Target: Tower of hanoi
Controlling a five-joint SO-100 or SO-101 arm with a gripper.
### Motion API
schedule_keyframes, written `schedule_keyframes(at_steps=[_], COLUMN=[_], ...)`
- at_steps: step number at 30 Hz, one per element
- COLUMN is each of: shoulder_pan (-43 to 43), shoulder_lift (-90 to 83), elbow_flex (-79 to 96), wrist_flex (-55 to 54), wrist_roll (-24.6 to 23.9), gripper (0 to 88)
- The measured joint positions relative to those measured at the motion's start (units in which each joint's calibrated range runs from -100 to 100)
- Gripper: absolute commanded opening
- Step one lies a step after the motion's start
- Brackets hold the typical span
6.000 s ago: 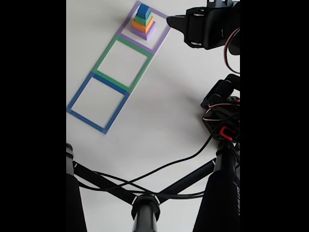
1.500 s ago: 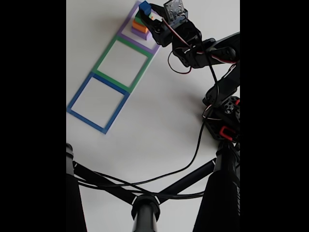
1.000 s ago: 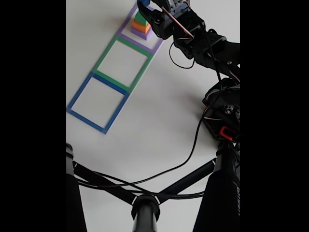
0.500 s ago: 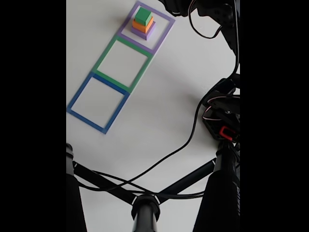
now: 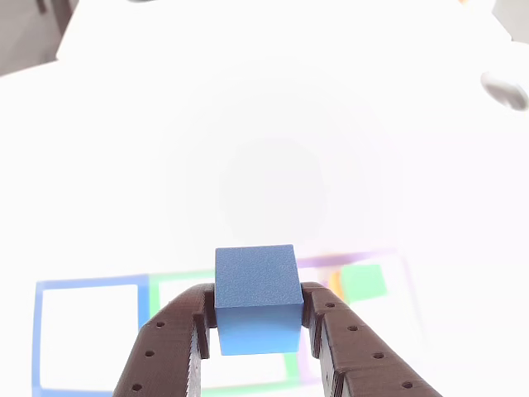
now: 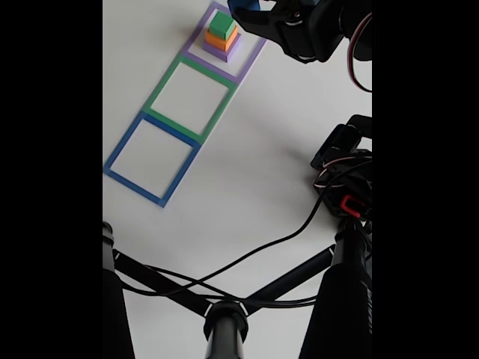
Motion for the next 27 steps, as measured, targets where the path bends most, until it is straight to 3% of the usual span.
schedule_keyframes(at_steps=[8, 15, 21, 27], shoulder_pan=[0.0, -1.31, -3.03, -2.95], shoulder_lift=[-3.71, -0.25, 13.42, 31.24], elbow_flex=[32.64, 65.45, 74.76, 75.11], wrist_flex=[-23.76, -63.64, -91.33, -111.16], wrist_roll=[0.0, -0.39, -0.39, 0.0], gripper=[1.8, 1.4, 1.3, 1.2])
